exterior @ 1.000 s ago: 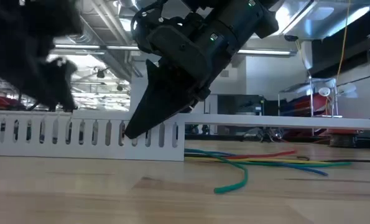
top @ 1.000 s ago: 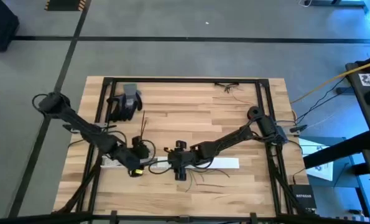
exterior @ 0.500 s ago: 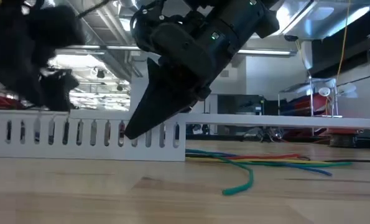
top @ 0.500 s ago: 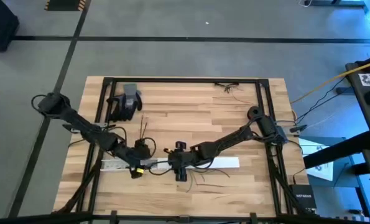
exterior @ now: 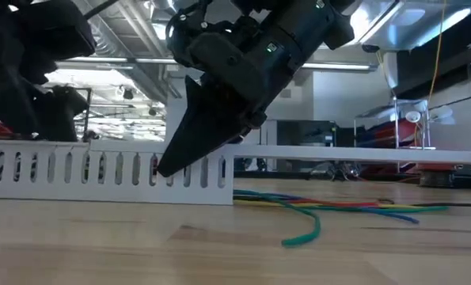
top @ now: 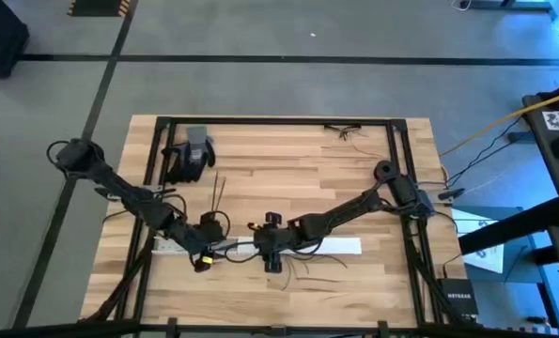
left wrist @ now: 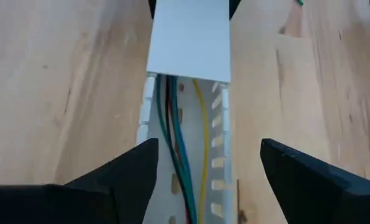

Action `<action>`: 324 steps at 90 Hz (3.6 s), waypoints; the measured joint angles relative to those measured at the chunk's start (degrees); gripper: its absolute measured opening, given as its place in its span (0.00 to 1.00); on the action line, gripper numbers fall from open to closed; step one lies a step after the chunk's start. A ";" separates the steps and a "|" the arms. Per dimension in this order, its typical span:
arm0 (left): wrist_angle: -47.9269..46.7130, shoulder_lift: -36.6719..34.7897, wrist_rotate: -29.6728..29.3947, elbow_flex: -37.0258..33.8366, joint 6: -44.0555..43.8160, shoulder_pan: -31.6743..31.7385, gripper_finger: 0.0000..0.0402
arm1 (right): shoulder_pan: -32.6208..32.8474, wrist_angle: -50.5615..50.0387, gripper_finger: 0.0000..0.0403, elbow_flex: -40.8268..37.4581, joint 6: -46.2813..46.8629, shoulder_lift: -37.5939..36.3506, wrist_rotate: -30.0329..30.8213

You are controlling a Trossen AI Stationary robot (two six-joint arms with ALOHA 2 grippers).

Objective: Ziptie cables
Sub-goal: Close the white cable duct

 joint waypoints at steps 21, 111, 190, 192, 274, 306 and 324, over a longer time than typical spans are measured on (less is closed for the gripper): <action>-1.27 0.08 -1.66 1.05 3.02 0.45 0.69 | 0.00 -0.03 0.56 0.00 0.01 0.00 0.19; -3.15 0.15 -4.01 5.06 -0.32 3.50 0.69 | -0.35 0.13 0.56 0.00 -0.38 0.00 -0.23; 3.61 0.13 0.30 5.10 3.25 3.34 0.69 | -0.35 0.13 0.56 0.00 -0.40 0.00 -0.61; 3.92 0.11 0.32 5.10 3.66 3.34 0.69 | -0.35 0.13 0.56 0.00 -0.40 0.00 -0.62; 7.37 0.10 0.49 5.12 0.95 2.91 0.69 | -0.31 0.48 0.56 0.02 -6.10 -0.02 0.57; 7.46 0.11 -0.37 5.12 -0.63 3.40 0.69 | -0.35 2.16 0.56 -0.04 -8.01 0.02 1.22; 7.39 0.11 -0.42 5.12 -4.96 3.61 0.69 | -0.35 2.16 0.56 -0.04 -8.01 0.02 1.22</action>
